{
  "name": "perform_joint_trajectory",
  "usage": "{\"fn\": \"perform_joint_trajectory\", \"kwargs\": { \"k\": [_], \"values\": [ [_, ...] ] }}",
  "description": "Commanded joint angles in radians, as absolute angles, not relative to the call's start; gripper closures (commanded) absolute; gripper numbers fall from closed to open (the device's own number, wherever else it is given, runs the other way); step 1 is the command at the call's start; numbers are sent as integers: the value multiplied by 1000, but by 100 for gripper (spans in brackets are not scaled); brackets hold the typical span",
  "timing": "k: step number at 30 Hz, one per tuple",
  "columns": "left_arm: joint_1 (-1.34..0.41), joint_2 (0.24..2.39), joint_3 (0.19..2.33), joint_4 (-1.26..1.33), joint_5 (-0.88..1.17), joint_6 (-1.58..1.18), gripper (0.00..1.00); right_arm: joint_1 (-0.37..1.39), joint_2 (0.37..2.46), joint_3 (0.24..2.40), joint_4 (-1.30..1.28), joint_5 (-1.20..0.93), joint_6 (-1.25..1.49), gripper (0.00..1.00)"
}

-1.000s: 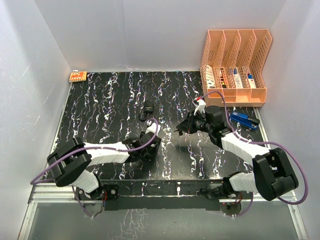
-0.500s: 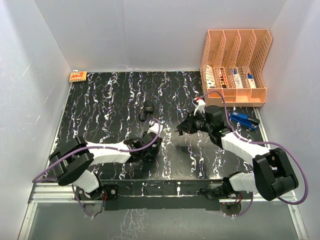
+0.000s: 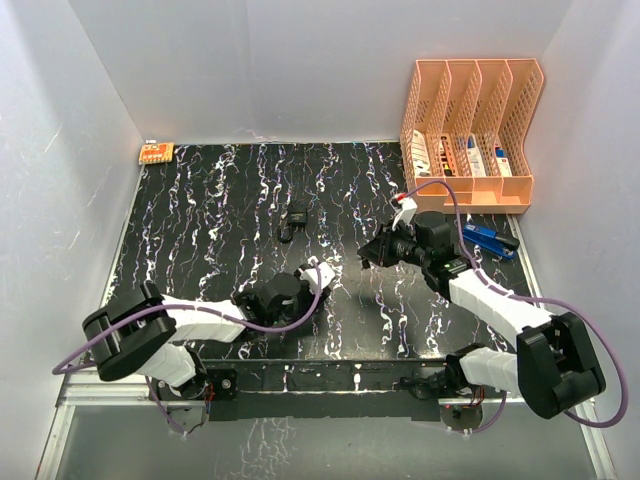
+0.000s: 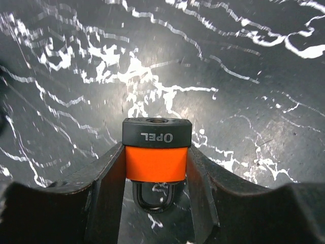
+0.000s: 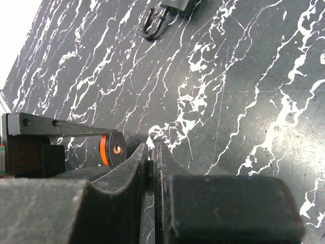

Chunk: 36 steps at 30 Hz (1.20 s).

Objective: Unlock with the key

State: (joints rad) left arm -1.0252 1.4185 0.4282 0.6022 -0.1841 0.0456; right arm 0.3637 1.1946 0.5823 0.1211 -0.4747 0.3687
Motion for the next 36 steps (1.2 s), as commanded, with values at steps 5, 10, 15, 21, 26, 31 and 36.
{"fn": "perform_joint_trajectory", "kwargs": {
  "k": [5, 10, 15, 21, 26, 31, 36],
  "values": [
    [-1022, 1507, 395, 1008, -54, 296, 100, 366, 1111, 586, 127, -464, 357, 100],
    [-1010, 1590, 380, 1176, -1, 334, 100, 376, 1085, 556, 135, -461, 358, 100],
    [-992, 1658, 365, 1341, 31, 357, 100, 382, 1045, 514, 163, -462, 366, 100],
    [-976, 1719, 336, 1528, 64, 360, 100, 393, 1022, 477, 192, -460, 372, 100],
    [-972, 1765, 329, 1623, 94, 361, 100, 409, 1011, 449, 233, -458, 386, 100],
    [-968, 1778, 327, 1656, 131, 355, 100, 425, 997, 430, 267, -448, 391, 100],
    [-967, 1782, 323, 1671, 161, 360, 100, 444, 986, 425, 280, -439, 392, 100]
  ]
}}
